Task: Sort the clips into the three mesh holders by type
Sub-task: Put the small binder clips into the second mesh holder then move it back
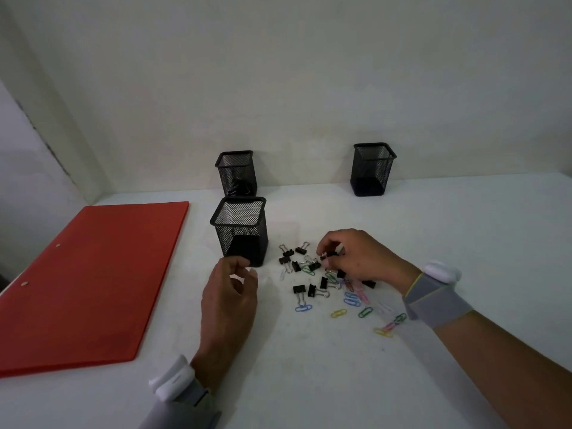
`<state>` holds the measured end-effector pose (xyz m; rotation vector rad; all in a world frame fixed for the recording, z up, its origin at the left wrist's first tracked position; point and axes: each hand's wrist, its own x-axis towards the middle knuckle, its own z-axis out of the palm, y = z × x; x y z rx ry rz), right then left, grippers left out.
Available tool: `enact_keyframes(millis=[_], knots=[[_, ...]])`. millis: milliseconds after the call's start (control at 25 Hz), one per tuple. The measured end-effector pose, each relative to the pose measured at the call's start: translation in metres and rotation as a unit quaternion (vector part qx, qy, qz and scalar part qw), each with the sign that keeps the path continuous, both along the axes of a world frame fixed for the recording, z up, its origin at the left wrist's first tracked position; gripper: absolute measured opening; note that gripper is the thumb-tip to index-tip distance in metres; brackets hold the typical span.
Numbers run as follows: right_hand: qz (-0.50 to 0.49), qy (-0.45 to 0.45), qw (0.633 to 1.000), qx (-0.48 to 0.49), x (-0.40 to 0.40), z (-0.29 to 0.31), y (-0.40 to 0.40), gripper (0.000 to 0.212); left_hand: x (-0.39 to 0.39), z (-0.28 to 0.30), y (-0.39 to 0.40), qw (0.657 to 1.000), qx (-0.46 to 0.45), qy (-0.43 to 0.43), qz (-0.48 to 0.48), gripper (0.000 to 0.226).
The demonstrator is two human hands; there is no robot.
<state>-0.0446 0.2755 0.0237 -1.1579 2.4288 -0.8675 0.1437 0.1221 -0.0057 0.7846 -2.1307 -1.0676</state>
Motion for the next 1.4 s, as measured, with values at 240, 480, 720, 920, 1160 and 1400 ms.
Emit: enact_keyframes(millis=[240, 480, 720, 920, 1160, 1400], knots=[[-0.092, -0.212, 0.966, -0.117, -0.002, 0.005, 0.019, 0.013, -0.012, -0.006, 0.009, 0.982, -0.119, -0.091, -0.117, 0.015], [-0.153, -0.362, 0.897, -0.204, -0.001, 0.004, 0.027, 0.016, -0.026, -0.009, 0.016, 0.967, -0.177, -0.103, -0.149, 0.020], [-0.114, -0.320, 0.926, -0.165, 0.004, 0.005, 0.029, 0.024, -0.026, -0.015, 0.013, 0.957, -0.208, -0.104, -0.175, 0.016], [-0.085, -0.252, 0.954, -0.139, 0.009, 0.021, 0.014, 0.020, -0.023, -0.015, 0.009, 0.958, -0.190, -0.099, -0.192, 0.013], [-0.041, -0.091, 0.984, -0.150, 0.020, 0.067, -0.030, 0.016, -0.023, -0.015, 0.006, 0.965, -0.160, -0.079, -0.195, 0.013], [0.018, -0.024, 0.976, -0.217, 0.036, 0.095, -0.089, 0.020, -0.023, -0.014, 0.005, 0.980, -0.079, -0.061, -0.172, 0.017]])
